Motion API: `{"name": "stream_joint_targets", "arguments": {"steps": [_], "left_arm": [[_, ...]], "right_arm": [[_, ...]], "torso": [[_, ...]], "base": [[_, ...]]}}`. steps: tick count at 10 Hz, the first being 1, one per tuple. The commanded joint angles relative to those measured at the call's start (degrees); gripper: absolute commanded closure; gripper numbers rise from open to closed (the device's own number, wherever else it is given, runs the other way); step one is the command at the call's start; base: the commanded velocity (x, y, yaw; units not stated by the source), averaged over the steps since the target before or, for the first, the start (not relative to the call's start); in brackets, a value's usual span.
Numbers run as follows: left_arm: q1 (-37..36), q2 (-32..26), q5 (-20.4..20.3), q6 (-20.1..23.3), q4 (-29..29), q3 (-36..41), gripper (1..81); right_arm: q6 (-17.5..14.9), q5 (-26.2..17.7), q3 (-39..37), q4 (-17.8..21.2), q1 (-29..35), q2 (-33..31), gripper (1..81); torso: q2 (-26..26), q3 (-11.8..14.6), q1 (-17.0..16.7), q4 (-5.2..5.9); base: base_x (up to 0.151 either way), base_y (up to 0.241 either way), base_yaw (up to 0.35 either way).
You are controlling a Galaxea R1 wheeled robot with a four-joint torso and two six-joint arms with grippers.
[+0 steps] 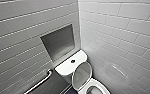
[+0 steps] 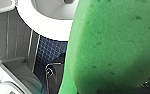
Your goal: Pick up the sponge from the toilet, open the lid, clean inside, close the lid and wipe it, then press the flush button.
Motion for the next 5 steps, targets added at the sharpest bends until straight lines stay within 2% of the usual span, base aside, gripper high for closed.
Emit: {"name": "stream_joint_targets", "arguments": {"steps": [1, 3, 5], "left_arm": [[-3.66, -2.27, 2.24, -0.16, -2.69, 3.01, 1.0], [-6.04, -4.04, 2.59, -1.48, -5.06, 6.88, 1.0], [-7.97, -4.74, 3.12, -3.85, -5.42, 9.96, 1.0]], "right_arm": [[-1.12, -0.75, -2.43, -0.94, -2.92, -1.32, 81.1], [-6.30, 1.17, -4.63, -2.45, -8.54, -0.88, 81.1], [-9.05, 5.32, -8.51, -2.36, -13.99, 1.14, 81.1]], "torso": [[-0.13, 0.00, 0.05, 0.00], [0.89, 0.00, -0.53, 0.00], [0.78, 0.02, -0.59, 0.00]], "base": [[0.000, 0.000, 0.000], [0.000, 0.000, 0.000], [0.000, 0.000, 0.000]]}}
